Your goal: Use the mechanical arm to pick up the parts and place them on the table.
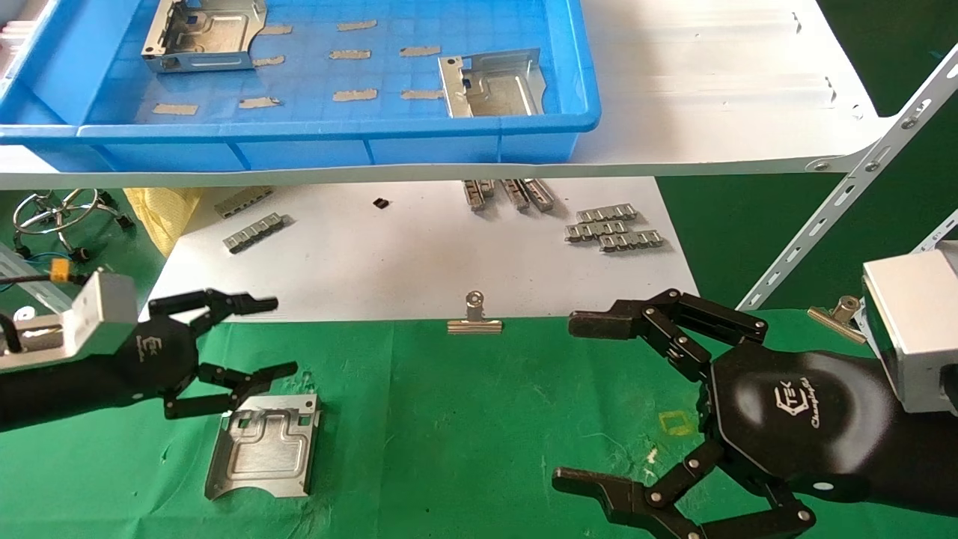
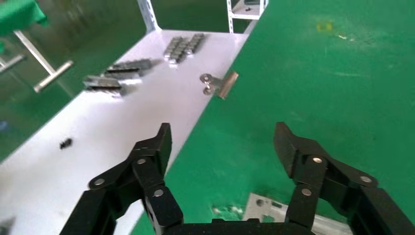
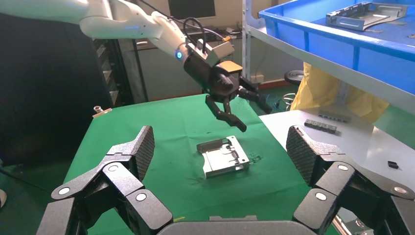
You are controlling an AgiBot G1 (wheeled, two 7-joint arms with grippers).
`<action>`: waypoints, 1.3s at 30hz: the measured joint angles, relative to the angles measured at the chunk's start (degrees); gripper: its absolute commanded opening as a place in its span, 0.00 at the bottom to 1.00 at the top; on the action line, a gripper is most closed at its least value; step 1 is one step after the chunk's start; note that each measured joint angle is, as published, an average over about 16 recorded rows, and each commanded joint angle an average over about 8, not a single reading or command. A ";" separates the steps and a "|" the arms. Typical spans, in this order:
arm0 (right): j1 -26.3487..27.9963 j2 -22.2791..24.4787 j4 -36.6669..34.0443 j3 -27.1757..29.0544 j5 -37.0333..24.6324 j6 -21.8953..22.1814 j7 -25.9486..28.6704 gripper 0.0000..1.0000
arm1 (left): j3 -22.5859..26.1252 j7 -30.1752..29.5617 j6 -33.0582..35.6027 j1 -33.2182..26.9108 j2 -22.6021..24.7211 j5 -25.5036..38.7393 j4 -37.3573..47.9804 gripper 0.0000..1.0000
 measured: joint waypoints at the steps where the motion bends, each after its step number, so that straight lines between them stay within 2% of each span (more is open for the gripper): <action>1: 0.00 0.00 0.00 0.00 0.00 0.00 0.00 1.00 | -0.16 -0.59 0.00 0.22 -0.12 -0.43 -0.27 1.00; 16: 0.00 0.00 -0.01 0.00 0.00 0.01 0.00 1.00 | -2.85 -5.30 -0.57 2.98 -1.27 -2.13 -6.32 1.00; 39: 0.00 0.00 -0.02 -0.01 0.01 0.01 -0.01 1.00 | -13.28 -21.89 -2.92 12.73 -5.17 -5.36 -30.32 1.00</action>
